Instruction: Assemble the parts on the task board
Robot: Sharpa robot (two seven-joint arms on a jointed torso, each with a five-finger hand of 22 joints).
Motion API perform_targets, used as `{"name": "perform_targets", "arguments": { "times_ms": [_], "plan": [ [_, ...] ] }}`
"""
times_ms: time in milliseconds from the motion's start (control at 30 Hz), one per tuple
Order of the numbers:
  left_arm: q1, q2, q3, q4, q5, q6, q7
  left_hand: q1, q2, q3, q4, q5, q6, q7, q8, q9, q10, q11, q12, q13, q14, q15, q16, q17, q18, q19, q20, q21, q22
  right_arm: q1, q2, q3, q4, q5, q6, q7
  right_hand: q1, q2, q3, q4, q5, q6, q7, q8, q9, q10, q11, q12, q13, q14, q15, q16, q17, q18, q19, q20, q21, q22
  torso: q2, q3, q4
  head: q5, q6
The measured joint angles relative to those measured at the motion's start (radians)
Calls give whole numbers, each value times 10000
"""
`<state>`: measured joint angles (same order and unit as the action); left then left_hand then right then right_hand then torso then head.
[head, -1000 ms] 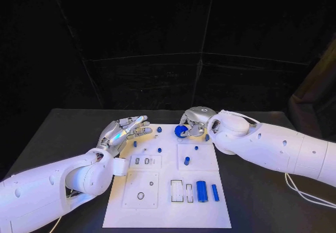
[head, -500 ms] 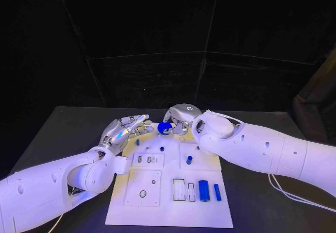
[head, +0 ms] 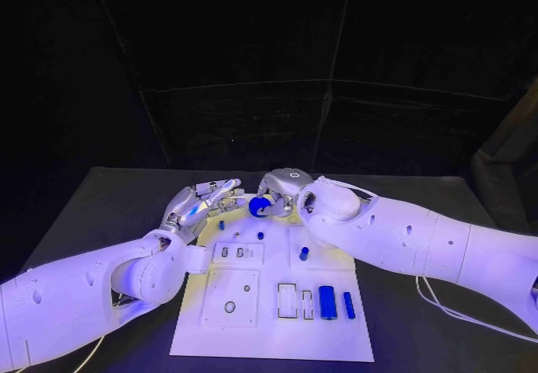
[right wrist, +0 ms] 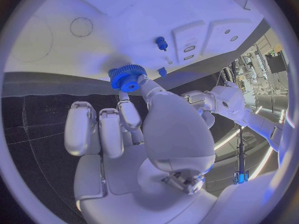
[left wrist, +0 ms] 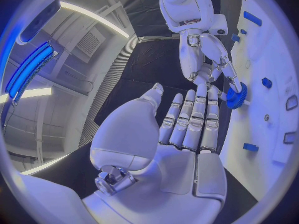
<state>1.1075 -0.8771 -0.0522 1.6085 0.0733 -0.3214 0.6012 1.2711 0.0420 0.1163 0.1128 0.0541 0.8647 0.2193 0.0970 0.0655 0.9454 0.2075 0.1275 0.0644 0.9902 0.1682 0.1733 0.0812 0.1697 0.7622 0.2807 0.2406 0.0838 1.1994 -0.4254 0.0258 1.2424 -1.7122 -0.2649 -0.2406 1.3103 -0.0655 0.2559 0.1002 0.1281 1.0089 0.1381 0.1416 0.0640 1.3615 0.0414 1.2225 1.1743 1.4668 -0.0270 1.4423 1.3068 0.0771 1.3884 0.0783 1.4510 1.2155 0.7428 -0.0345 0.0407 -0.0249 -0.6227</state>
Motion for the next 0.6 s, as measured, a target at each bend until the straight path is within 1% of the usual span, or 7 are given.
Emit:
{"name": "perform_targets", "arguments": {
  "times_ms": [100, 133, 267, 333, 400, 533, 600],
  "plan": [
    [7, 7, 1, -4, 0, -11, 2, 0, 0, 0, 0, 0, 0, 0, 0, 0, 0, 0, 0, 0, 0, 0, -39, 0, 0, 0, 0, 0, 0, -14, 80, -13, -55, -5, 107, -16, -53, -53, 0, 0, 0, 21, -21, -3, 1, 0, 0, 0, -5, 0, 0, 0, -13, 1, 0, 0, 0, 0, 1, 6, -7, 19, -29],
    [7, 9, 1, -5, 0, -14, 3, 0, 0, 0, 0, 0, 0, 0, 0, 0, 0, 0, 0, 0, 0, 0, -39, 0, 0, 0, 0, 0, 0, -19, 102, -18, -66, -7, 136, -21, -102, -102, 0, 0, 21, 31, -32, -4, 1, -22, 22, -32, -18, 0, 0, 0, -13, 1, 0, 0, 0, 0, 1, 7, -7, 25, -33],
    [7, 19, 1, -9, 0, -18, 3, 0, 0, 0, 0, 0, 0, 0, 0, 0, 0, 0, 0, 0, 0, 0, -39, -6, 0, 0, 0, 0, -8, -36, 172, -31, -106, -22, 221, -44, -251, -251, 0, 1, 309, 23, -47, -120, 16, -36, 36, -108, -52, 0, 0, 0, -35, 1, 0, 0, 0, -25, 1, 9, -12, 45, -63],
    [8, 26, 1, -15, 0, -18, 3, 0, 0, 0, 0, 0, 0, 0, 0, 0, 0, 0, 0, 0, 0, 0, -39, -8, 0, 0, 0, 0, -8, -43, 198, -36, -127, -29, 236, -56, -289, -289, -40, 33, 349, -79, -33, -146, 48, -74, 72, -142, -102, 0, 0, 0, -59, 1, 0, 0, 0, -55, 3, 9, -12, 56, -81],
    [8, 27, 1, -19, 0, -18, 3, 0, 0, 0, 0, 0, 0, 0, 0, 0, 0, 0, 0, 0, 0, 0, -39, -8, -1, 0, 0, 0, -7, -51, 222, -43, -140, -34, 239, -64, -308, -308, -70, 3, 353, -115, -2, -199, 43, -74, 72, -183, -132, 0, 0, 0, -58, 2, 0, 0, 0, -59, 3, 9, -13, 58, -97],
    [11, 33, 1, -28, 0, -18, 2, 0, 0, 0, 0, 0, 0, 0, 0, 0, 0, 0, 0, 0, 0, 0, -39, -8, -1, 0, 0, 0, -7, -64, 284, -53, -164, -46, 240, -75, -367, -366, -128, 61, 369, -192, -3, -245, 20, -139, 88, -273, -192, 0, 0, -43, -69, 2, 0, 0, 0, -73, 3, 9, -18, 80, -118],
    [13, 36, 1, -34, 0, -18, 1, 0, 0, 0, 0, 0, 0, 0, 0, 0, 0, 0, 0, 0, 0, 0, -39, -8, 0, 0, 0, 0, -7, -68, 319, -56, -191, -52, 238, -81, -428, -418, -213, 63, 237, -348, 25, -360, 15, -224, 109, -398, -300, 0, 0, -43, -69, 1, 0, 0, 0, -83, 4, 9, -18, 85, -128]
  ]
}}
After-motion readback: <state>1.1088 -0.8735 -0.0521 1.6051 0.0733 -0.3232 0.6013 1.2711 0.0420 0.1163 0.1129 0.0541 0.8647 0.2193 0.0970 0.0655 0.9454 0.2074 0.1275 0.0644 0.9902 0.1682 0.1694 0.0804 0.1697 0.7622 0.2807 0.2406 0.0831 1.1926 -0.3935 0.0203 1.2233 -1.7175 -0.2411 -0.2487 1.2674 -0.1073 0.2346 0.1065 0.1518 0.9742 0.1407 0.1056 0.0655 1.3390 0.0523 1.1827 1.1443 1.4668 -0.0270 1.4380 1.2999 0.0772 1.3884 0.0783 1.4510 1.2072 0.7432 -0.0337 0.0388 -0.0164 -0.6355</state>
